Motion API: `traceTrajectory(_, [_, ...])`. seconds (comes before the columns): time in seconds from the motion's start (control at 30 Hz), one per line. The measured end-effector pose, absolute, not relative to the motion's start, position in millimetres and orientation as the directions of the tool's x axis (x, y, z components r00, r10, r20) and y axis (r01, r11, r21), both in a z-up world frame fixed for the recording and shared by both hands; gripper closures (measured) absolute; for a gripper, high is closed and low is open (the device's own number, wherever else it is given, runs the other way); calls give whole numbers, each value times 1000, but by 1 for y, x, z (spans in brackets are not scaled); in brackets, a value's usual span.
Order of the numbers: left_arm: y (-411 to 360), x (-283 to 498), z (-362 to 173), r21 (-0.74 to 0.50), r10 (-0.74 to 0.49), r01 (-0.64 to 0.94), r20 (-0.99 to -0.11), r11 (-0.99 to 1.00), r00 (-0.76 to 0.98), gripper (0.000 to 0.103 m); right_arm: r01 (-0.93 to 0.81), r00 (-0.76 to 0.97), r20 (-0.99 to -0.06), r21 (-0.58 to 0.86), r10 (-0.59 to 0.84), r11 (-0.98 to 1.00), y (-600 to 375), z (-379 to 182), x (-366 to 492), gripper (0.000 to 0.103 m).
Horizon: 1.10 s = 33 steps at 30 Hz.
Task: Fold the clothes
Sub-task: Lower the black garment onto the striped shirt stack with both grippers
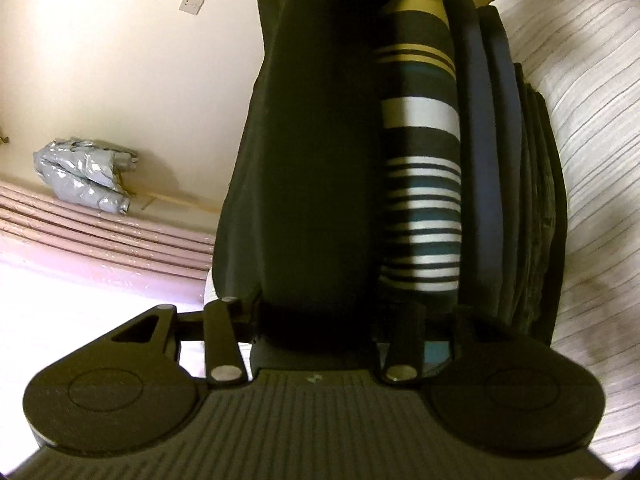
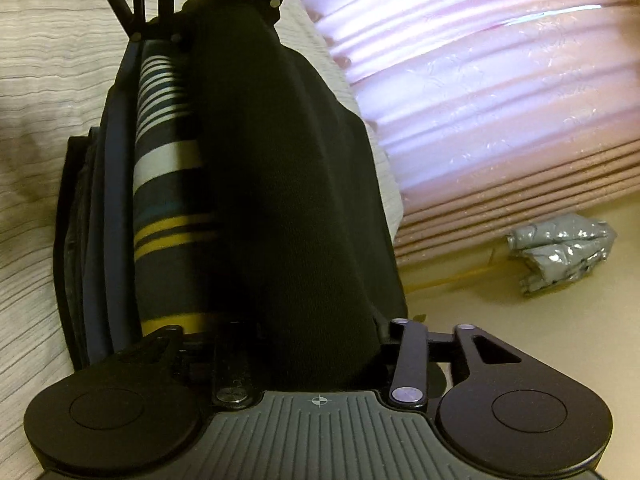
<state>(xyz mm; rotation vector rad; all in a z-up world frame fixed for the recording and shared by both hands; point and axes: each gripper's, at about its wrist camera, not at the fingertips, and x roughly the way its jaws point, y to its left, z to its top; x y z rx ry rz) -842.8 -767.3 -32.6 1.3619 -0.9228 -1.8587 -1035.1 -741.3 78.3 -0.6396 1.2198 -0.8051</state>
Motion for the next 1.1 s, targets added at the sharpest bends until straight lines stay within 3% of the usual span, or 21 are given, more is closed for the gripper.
traceTrajectory(0.13, [-771, -842, -30, 842, -827, 77, -500, -534, -257, 57, 173, 133, -553, -804, -823, 569, -732, 90, -1042, 52])
traceTrajectory(0.4, [-785, -842, -40, 860, -840, 51, -483, -509, -247, 55, 182, 95, -532, -822, -841, 540, -768, 53, -1028, 52])
traceTrajectory(0.47, [-776, -840, -49, 861, -842, 41, -484, -507, -236, 50, 172, 97, -523, -829, -847, 532, -762, 45, -1025, 51])
traceTrajectory(0.53, [-768, -840, -55, 866, -850, 48, -477, -498, -222, 48, 156, 89, -520, -835, -850, 527, -757, 42, -1024, 34])
traceTrajectory(0.7, [-773, -831, -43, 854, -861, 152, -467, -498, -201, 45, 223, 70, -521, -823, -851, 522, -764, 42, -1033, 31])
traceTrajectory(0.87, [-775, -826, -20, 799, -844, 274, -498, -536, -199, 45, 330, 86, -577, -753, -812, 569, -768, 54, -1040, 31])
traceTrajectory(0.9, [-776, -826, -19, 790, -838, 280, -507, -545, -199, 45, 367, 92, -596, -725, -798, 583, -771, 57, -1040, 34])
traceTrajectory(0.93, [-776, -826, -18, 782, -833, 287, -516, -553, -200, 45, 406, 93, -613, -696, -785, 592, -775, 60, -1041, 48])
traceTrajectory(1.1, [-768, -826, -26, 763, -814, 282, -549, -581, -191, 47, 468, 74, -637, -657, -767, 591, -772, 66, -1039, 54])
